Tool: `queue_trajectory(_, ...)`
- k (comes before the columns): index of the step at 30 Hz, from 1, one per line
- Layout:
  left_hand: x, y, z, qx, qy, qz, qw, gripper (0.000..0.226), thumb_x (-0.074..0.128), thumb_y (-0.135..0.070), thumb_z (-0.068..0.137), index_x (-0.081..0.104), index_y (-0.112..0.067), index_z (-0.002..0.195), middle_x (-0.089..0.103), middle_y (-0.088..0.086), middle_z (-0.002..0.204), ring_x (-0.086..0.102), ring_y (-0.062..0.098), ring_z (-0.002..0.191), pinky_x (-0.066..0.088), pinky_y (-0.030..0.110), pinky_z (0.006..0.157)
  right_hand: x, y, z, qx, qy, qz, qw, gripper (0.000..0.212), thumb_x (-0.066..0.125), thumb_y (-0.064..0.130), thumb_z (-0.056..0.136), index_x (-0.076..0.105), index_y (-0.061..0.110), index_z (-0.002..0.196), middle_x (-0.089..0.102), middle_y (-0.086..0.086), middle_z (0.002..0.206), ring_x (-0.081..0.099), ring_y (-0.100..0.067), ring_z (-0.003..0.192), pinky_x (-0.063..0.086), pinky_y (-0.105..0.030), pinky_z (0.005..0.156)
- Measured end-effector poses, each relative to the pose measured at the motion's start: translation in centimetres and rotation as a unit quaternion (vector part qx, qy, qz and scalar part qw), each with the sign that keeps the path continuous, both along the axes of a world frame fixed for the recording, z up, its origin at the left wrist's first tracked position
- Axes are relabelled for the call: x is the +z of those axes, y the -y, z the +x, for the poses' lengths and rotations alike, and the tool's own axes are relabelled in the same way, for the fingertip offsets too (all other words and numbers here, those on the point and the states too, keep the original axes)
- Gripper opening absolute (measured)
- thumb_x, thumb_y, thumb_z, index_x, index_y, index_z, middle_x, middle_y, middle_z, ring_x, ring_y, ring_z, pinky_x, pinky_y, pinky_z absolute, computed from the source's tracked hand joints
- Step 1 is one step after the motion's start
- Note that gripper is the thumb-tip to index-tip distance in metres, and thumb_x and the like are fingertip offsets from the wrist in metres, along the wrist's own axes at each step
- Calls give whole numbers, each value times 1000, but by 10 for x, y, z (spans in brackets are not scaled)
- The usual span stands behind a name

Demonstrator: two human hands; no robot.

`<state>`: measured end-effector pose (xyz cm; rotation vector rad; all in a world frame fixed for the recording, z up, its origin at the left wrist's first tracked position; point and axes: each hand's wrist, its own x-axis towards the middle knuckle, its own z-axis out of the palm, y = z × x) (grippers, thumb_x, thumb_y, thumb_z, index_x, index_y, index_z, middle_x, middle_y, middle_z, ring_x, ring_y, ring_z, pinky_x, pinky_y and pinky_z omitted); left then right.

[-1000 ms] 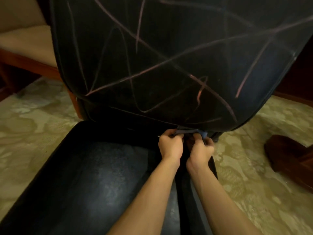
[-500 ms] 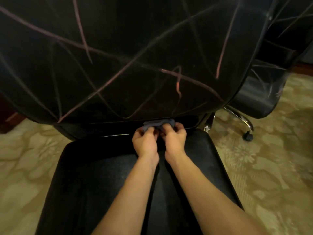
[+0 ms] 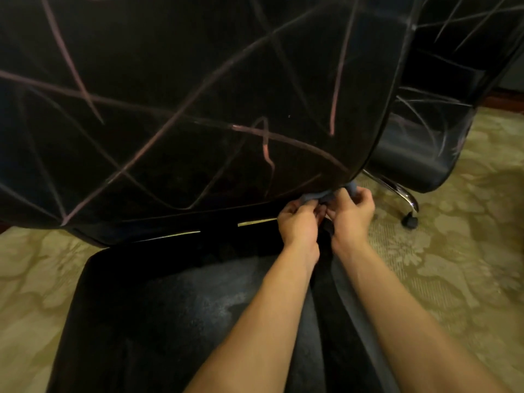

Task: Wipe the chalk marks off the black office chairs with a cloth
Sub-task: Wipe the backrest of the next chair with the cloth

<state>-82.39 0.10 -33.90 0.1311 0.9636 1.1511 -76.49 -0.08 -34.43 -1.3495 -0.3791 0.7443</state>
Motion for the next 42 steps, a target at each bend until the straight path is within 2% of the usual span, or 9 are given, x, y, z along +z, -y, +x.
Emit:
queue_trajectory(9,3,6,-74,73,-25,17,997,25,49,16,92,59,-6,87,65,12,86,64,20,82,58,23,69,-7,-1,-77,33,-86,4,996,29,54,-7,90,46,19,97,58,-6,95,57,-26,95,49,-41,87)
queue_trajectory(13,3,15,-133,160,-76,31,984,21,51,11,95,62,-7,94,68,10,97,66,21,97,58,23,78,-7,1,-137,98,-170,-42,980,34,60,-8,87,45,4,116,61,-12,102,62,-25,97,53,-42,89)
queue_trajectory(18,-5,13,-124,190,-87,-5,978,29,52,7,96,59,-5,121,65,16,117,66,25,105,56,31,89,1,1,-141,103,-308,-118,938,13,64,-5,87,59,3,79,65,-16,77,65,-24,68,56,-34,66)
queue_trajectory(22,-10,6,-96,194,-84,-21,977,42,51,10,95,52,-5,134,63,18,119,64,27,100,57,28,75,4,1,-108,129,-267,-136,945,7,64,-3,88,62,-3,95,67,-19,83,66,-28,72,57,-35,66)
queue_trajectory(27,-8,2,-48,142,-132,-12,981,27,61,9,87,54,-17,90,63,12,89,61,22,78,51,30,65,2,5,-52,87,-160,-93,979,21,61,2,91,52,18,81,62,-7,73,60,-14,61,47,-21,52)
queue_trajectory(30,-2,9,-16,106,-103,-27,989,25,67,6,86,58,-18,85,66,14,89,63,23,79,52,33,71,6,8,-25,62,-162,-74,982,11,61,7,92,56,17,89,66,-9,77,66,-17,65,54,-29,63)
queue_trajectory(33,2,10,-13,118,-43,-50,991,19,62,3,92,61,-16,94,68,11,90,66,20,77,54,24,59,13,5,-18,107,-185,-74,974,16,61,11,93,61,8,109,72,-12,86,71,-22,78,57,-35,80)
queue_trajectory(36,2,7,-29,161,-50,-22,985,25,56,7,94,59,-17,90,64,3,83,62,12,72,52,19,57,14,2,-29,120,-193,-79,971,3,57,10,96,59,11,98,71,-7,72,69,-15,64,53,-27,64)
queue_trajectory(42,-1,17,-95,274,-65,22,959,29,52,12,93,58,-16,95,63,16,98,63,22,85,56,20,63,12,5,-107,181,-192,-89,960,18,58,-1,93,56,15,87,62,-3,69,56,-8,52,46,-17,46)
